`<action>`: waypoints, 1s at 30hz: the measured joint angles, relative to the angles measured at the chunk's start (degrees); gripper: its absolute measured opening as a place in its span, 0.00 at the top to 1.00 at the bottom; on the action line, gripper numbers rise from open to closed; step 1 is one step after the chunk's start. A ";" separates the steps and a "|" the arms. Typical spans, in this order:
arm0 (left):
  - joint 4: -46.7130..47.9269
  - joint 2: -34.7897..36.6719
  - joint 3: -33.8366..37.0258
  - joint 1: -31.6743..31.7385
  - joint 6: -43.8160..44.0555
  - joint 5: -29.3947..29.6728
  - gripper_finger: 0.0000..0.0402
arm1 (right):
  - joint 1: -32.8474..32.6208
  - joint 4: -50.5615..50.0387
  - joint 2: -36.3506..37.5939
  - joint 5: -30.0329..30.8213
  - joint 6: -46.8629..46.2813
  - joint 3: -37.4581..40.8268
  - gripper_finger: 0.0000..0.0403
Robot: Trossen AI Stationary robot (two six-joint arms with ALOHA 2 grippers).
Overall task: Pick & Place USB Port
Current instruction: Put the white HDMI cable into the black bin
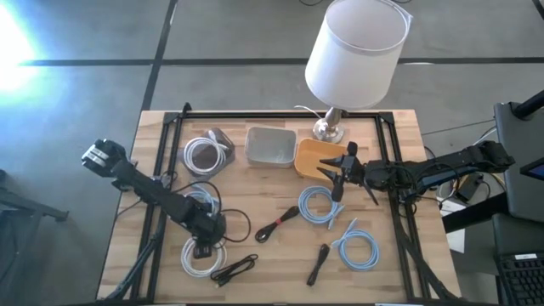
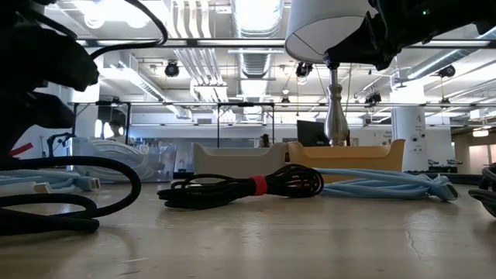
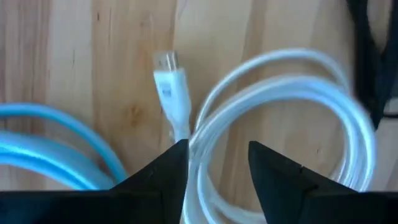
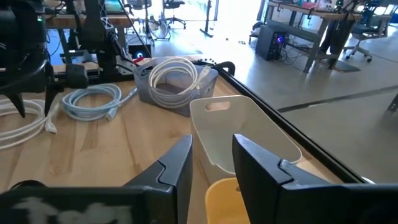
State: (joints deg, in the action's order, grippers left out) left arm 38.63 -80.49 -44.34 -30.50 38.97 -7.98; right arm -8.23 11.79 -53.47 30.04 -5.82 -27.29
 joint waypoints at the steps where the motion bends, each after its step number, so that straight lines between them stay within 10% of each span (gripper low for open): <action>1: 0.76 -0.02 0.13 -0.02 -0.36 0.05 0.56 | 0.00 -0.01 0.00 0.01 0.00 0.00 0.74; 13: -6.29 -4.55 3.69 0.00 -1.12 2.57 0.56 | 0.04 -2.07 0.00 -0.02 0.00 0.00 0.76; 20: -5.44 -3.60 3.27 0.11 -1.01 4.50 0.80 | 0.04 -2.21 0.00 -0.02 0.02 0.11 0.75; 30: 0.41 0.57 -2.90 0.13 -2.43 27.72 0.87 | 0.00 -2.21 0.00 -0.02 0.02 0.11 0.78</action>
State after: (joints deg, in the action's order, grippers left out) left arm 39.04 -79.92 -47.24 -30.37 36.54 19.74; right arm -8.23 9.58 -53.47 30.02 -5.80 -27.18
